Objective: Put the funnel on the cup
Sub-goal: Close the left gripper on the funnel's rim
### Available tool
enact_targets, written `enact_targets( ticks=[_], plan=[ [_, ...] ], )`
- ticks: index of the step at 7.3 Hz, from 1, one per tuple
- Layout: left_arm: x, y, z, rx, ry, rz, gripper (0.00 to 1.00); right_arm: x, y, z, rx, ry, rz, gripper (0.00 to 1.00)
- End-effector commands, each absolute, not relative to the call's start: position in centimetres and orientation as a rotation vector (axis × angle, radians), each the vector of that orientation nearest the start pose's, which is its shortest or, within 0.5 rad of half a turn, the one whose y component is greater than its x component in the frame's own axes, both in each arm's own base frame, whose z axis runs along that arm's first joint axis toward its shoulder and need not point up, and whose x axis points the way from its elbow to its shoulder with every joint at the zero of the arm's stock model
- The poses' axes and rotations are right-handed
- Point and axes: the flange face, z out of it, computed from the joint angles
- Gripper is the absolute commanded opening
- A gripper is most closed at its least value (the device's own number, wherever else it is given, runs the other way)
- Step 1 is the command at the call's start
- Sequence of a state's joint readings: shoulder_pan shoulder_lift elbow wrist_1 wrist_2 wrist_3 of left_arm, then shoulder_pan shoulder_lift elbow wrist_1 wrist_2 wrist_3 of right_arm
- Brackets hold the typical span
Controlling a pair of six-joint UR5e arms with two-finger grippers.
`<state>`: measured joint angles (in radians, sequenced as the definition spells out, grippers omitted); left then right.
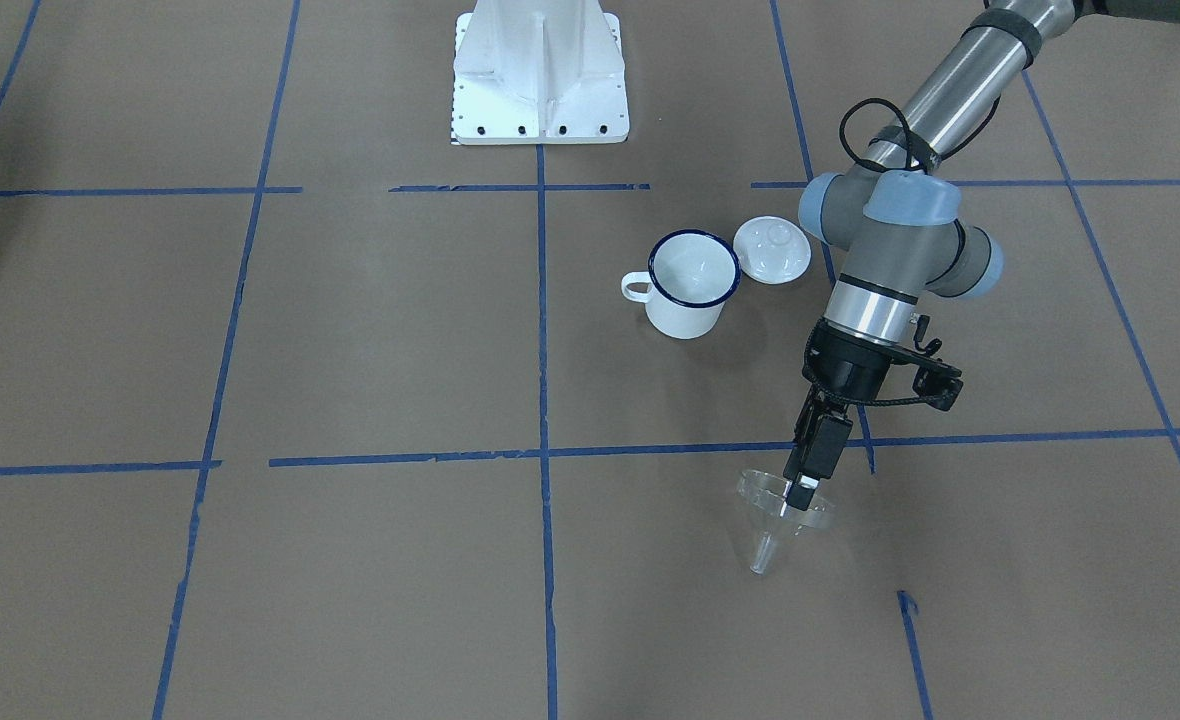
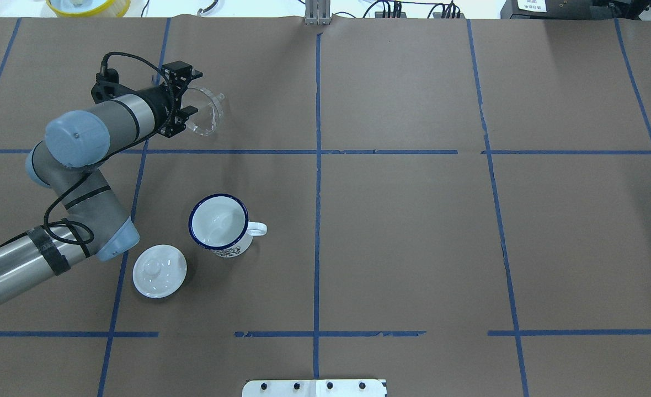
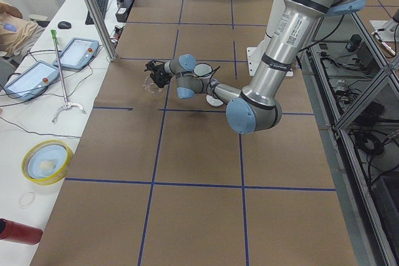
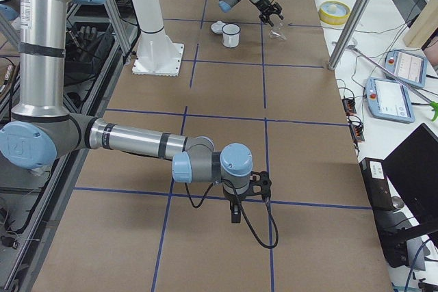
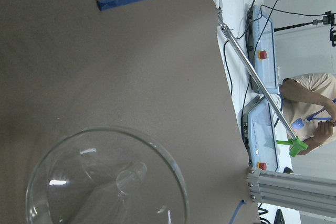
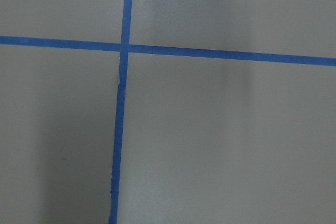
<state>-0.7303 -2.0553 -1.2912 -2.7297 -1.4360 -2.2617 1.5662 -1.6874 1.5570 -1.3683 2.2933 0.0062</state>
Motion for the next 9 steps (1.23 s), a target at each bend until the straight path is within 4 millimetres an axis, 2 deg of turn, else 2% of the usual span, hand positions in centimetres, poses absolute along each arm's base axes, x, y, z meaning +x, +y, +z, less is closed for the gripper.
enact_targets(
  ticks=[1,3,4,5,6,8,9],
  plan=[
    [42.9,-58.5,38.5,0.170,1.468,-1.282,0.76,6.5,-44.5,70.3,0.065,-0.723,-0.025,1.00],
    [43.1,-58.8,38.6,0.179,1.479,-1.288,0.64,6.5,-44.5,70.3,0.065,-0.723,-0.025,1.00],
    [43.4,-59.1,38.6,0.183,1.476,-1.291,0.51,6.5,-44.5,70.3,0.065,-0.723,-0.025,1.00],
    [43.4,-59.2,38.5,0.183,1.477,-1.291,0.31,6.5,-44.5,70.3,0.065,-0.723,-0.025,1.00],
    [43.5,-59.2,38.3,0.183,1.481,-1.290,0.04,6.5,-44.5,70.3,0.065,-0.723,-0.025,1.00],
    [43.5,-59.3,37.4,0.191,1.491,-1.277,0.00,6.5,-44.5,70.3,0.065,-0.723,-0.025,1.00],
    [42.2,-58.6,33.1,0.192,1.547,-1.260,0.00,6.5,-44.5,70.3,0.065,-0.723,-0.025,1.00]
  ],
)
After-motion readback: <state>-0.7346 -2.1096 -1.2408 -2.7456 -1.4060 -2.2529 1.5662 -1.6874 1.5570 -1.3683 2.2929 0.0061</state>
